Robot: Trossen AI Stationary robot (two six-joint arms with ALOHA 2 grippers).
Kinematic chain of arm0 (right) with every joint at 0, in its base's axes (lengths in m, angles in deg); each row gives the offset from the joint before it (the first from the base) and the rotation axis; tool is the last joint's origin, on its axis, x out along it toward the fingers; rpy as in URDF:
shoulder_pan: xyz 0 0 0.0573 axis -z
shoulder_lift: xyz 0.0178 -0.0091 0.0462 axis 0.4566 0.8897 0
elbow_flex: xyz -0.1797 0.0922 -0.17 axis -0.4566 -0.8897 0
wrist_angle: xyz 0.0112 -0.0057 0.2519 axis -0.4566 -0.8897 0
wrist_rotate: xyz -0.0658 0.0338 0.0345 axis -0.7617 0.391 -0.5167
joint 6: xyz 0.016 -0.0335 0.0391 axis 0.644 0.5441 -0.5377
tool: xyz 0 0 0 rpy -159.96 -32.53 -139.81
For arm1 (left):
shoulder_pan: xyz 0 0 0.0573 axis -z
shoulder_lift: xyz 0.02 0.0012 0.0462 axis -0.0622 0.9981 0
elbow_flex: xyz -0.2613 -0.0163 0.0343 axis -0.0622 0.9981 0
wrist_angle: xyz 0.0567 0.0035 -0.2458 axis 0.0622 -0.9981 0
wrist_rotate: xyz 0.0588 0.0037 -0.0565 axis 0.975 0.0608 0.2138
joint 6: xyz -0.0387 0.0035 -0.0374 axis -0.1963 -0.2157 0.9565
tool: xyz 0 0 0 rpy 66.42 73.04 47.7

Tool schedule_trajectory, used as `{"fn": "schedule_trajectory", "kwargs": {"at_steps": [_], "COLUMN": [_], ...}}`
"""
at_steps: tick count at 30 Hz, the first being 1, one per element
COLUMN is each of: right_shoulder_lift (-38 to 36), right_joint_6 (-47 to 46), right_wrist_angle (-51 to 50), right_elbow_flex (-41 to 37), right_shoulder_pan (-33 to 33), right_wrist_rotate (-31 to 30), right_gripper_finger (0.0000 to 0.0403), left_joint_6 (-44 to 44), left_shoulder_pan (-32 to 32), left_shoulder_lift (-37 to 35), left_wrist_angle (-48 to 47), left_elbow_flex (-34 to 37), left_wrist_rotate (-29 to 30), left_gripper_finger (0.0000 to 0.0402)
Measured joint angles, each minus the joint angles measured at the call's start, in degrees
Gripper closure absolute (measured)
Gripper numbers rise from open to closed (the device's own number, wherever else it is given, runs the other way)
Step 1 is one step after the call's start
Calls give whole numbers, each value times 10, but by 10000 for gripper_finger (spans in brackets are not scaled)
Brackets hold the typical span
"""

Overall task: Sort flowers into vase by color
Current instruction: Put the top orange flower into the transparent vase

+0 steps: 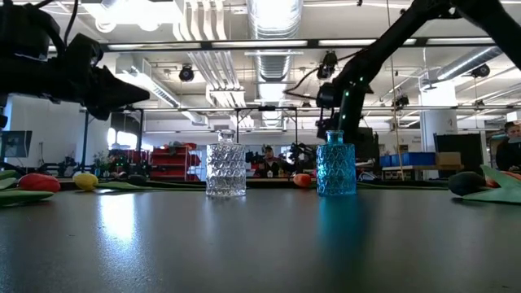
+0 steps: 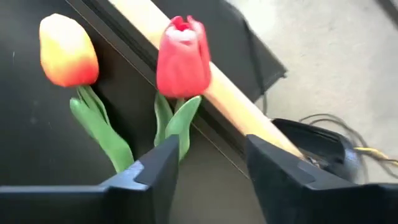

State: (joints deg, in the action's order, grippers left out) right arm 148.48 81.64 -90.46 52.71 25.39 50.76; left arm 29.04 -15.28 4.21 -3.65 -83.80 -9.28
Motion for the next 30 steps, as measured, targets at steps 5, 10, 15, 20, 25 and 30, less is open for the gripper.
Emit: {"fn": "schedule_trajectory", "kwargs": {"at_steps": [5,10,15,20,25,30], "right_shoulder_lift": [-53,-61,-45,-25,0,26], "right_joint_6": [49,97,103,103,107,100], "right_wrist_angle": [-17,-19,22,62,69,89], "right_elbow_flex": [-6,-39,-77,-93,-94,-94], "right_shoulder_pan": [-17,-46,-61,-65,-65,-66], "right_wrist_rotate": [11,111,80,48,45,41], "right_gripper_finger": [185,190,209,226,234,230], "left_joint_6": [0,4,7,11,13,15], "left_shoulder_pan": [0,0,0,0,0,0], "left_shoulder_lift": [13,27,44,58,69,76], "left_wrist_angle": [0,-1,0,15,16,20], "left_elbow_flex": [0,0,0,0,0,0], "left_wrist_rotate": [0,0,0,0,0,0], "left_gripper_finger": [402,402,402,402,402,402]}}
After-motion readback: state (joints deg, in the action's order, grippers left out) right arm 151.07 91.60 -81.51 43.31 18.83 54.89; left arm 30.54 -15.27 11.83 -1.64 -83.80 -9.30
